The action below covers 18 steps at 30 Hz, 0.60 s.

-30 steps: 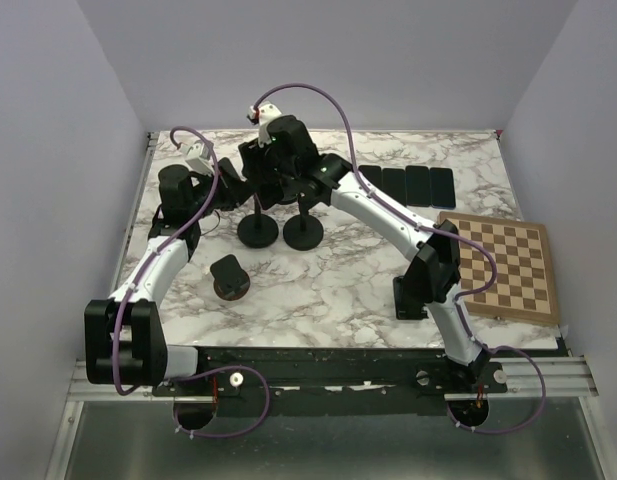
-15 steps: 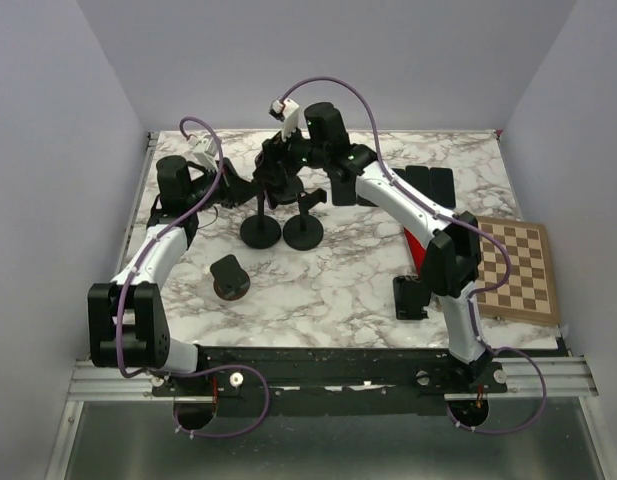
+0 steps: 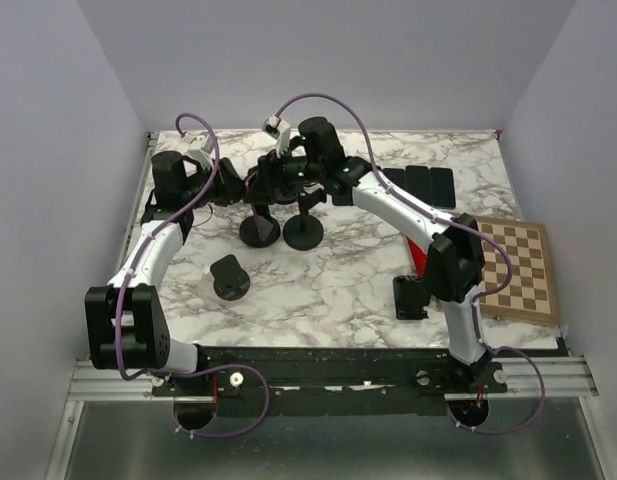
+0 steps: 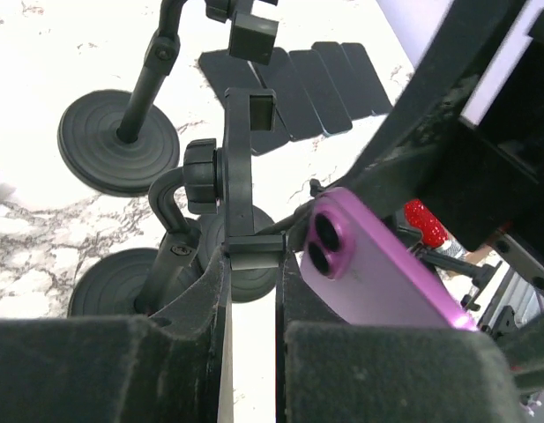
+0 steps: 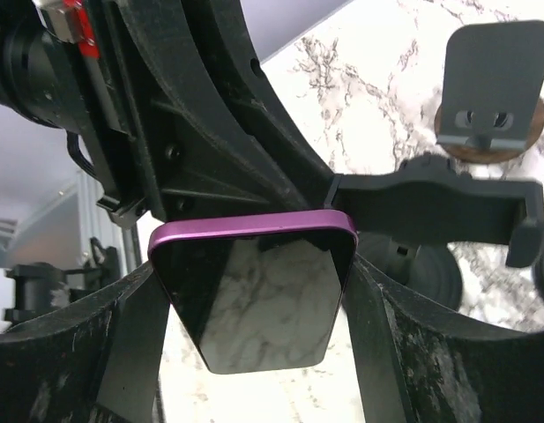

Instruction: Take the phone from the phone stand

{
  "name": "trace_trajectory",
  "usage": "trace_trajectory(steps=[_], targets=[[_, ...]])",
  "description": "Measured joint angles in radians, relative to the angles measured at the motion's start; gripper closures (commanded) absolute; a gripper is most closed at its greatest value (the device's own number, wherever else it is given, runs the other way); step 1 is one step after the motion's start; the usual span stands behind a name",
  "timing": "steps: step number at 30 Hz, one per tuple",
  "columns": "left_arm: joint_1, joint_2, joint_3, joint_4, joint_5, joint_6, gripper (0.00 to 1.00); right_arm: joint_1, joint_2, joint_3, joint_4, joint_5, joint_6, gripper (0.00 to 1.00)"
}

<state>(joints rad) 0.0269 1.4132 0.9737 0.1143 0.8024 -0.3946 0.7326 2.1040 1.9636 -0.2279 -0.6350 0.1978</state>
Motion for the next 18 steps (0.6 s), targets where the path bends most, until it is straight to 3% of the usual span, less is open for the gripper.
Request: trace_trajectory(steps=[8, 12, 16, 18], targets=[[-0.001, -0.051, 0.023, -0.156, -0.08, 0.052, 0.97, 0.007, -0.203, -0.014, -0.1, 0.232, 0.14, 1.0], [-0.001, -0.085, 0.023, -0.212, -0.139, 0.054, 0.69, -0.011, -0.315, 0.059, -0.175, 0.454, 0.122, 0.99], [0.0, -0.118, 0.009, -0.237, -0.19, 0.034, 0.49, -0.095, -0.391, 0.095, -0.232, 0.635, 0.076, 0.99], [0.0, -0.141, -0.011, -0.243, -0.214, 0.021, 0.27, -0.167, -0.393, 0.113, -0.257, 0.717, 0.051, 0.99]])
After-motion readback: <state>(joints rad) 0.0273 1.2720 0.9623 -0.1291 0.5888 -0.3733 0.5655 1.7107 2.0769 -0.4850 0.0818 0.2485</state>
